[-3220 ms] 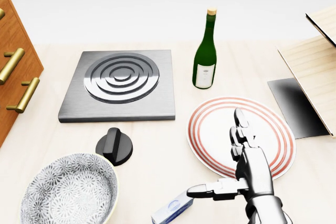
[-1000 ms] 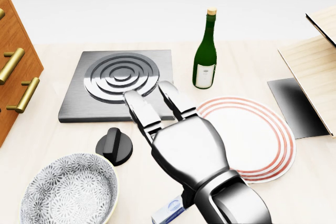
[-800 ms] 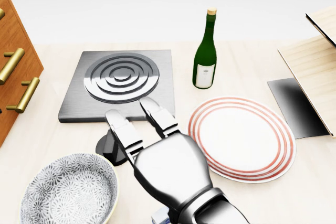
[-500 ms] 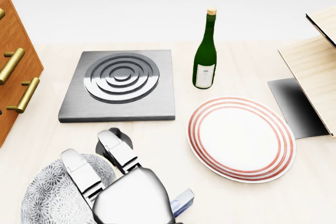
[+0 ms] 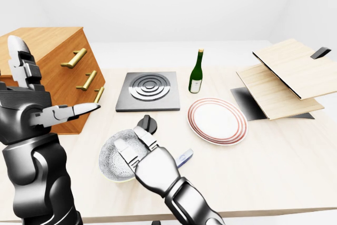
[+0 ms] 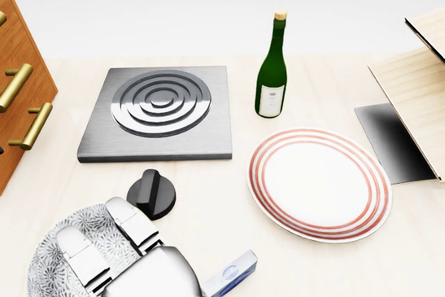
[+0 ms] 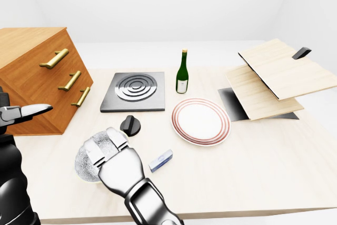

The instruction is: Pick up the akita bowl and put it on the plate.

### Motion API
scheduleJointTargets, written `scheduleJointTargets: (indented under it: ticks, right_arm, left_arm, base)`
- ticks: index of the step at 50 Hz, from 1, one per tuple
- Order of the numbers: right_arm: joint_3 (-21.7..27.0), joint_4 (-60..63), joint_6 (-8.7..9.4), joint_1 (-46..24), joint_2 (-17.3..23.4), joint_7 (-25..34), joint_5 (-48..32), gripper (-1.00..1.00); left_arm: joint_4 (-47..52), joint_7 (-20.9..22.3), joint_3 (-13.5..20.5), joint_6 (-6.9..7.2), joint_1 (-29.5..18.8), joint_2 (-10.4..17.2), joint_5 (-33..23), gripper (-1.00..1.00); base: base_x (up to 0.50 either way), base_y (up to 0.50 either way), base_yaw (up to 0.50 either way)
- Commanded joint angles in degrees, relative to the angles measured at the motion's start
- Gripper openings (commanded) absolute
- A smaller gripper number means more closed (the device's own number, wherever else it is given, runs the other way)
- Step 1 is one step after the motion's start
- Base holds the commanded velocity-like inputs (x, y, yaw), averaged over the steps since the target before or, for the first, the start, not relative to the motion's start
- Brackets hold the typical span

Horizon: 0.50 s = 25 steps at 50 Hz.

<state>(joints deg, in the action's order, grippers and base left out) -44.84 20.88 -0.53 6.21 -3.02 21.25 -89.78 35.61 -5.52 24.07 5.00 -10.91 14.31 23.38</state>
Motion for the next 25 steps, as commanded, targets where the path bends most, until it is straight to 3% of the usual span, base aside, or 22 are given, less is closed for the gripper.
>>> scheduleJointTargets:
  ticks: [1, 9, 16, 25]
  right_arm:
    - [0.1, -4.0, -0.29, -0.1, 0.0, -1.8, 0.0, 1.00]
    - [1.3, -9.9, -0.22, 0.2, -0.1, -4.3, 1.4, 1.00]
    - [3.6, -16.0, -2.12, -1.3, -0.5, -6.1, 2.9, 1.00]
    - [2.9, -18.8, -1.81, -1.0, -1.8, -6.3, 2.9, 1.00]
  left_arm:
    - [0.2, 0.0, 0.1, 0.00, 0.0, 0.0, 0.3, 1.00]
    - [0.2, -0.3, 0.3, 0.00, -0.3, 0.3, 0.8, 1.00]
    - [-0.1, 0.0, 0.1, 0.00, -0.2, 0.3, 0.6, 1.00]
    - [0.6, -0.3, 0.5, 0.00, -0.3, 0.3, 1.3, 1.00]
  base:
    - [0.00, 0.00, 0.00]
    - [0.00, 0.00, 0.00]
    - [0.00, 0.00, 0.00]
    - [0.00, 0.00, 0.00]
